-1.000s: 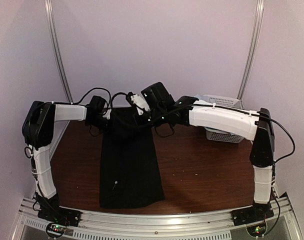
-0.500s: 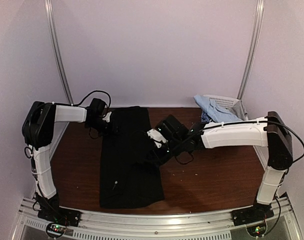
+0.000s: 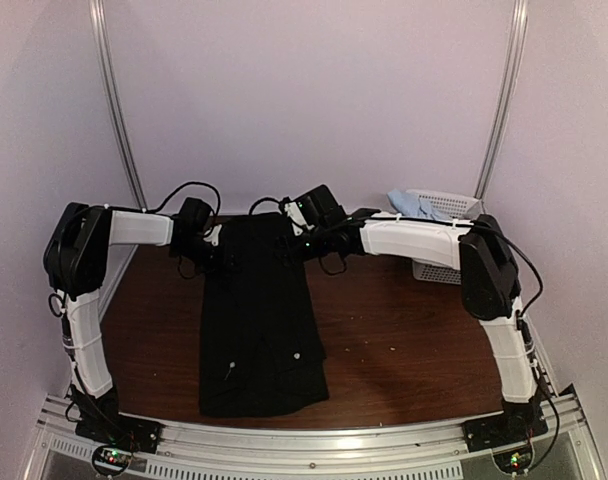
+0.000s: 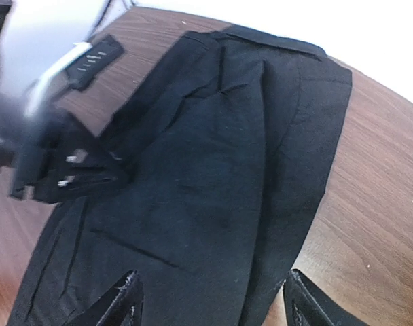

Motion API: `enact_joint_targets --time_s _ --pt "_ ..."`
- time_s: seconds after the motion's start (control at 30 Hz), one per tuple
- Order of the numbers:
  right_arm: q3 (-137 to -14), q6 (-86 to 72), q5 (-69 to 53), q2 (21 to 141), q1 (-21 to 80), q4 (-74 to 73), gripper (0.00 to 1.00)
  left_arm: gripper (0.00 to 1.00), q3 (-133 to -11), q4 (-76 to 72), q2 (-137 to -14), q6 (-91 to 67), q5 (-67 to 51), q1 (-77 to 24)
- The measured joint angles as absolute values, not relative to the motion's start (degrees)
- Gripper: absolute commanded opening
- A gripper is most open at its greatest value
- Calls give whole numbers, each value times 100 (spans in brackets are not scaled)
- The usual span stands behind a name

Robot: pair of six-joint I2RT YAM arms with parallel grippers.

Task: Fold and stack the long sleeve shirts
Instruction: Pick up the rectangle-folded shirt from the center of the board.

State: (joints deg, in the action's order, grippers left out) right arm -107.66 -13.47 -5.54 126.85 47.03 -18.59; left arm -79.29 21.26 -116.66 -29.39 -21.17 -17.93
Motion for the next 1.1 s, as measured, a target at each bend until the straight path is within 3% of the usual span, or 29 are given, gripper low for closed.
enact_joint_targets --time_s 0.17,0.33,0.67,0.87,1.1 --pt "-10945 -1376 -556 13008 4606 -2088 73 38 -7931 2134 -11666 -2908 -2064 -1796" --pt "-10007 -1573 -668 12409 4661 -2115 72 43 -7690 2137 -11277 -3009 -1831 -1793" --pt "-7336 -2401 -1352 10654 5057 -1625 65 45 -5332 2108 -8882 -3575 -1686 -1935" --pt "-6163 -2921 -1706 10348 5229 -1352 63 46 -4132 2377 -7846 -4160 -1417 -2532" --pt "-5671 -3385 -2075 10313 5253 -915 60 48 -3468 2624 -6963 -4794 -1173 -3052"
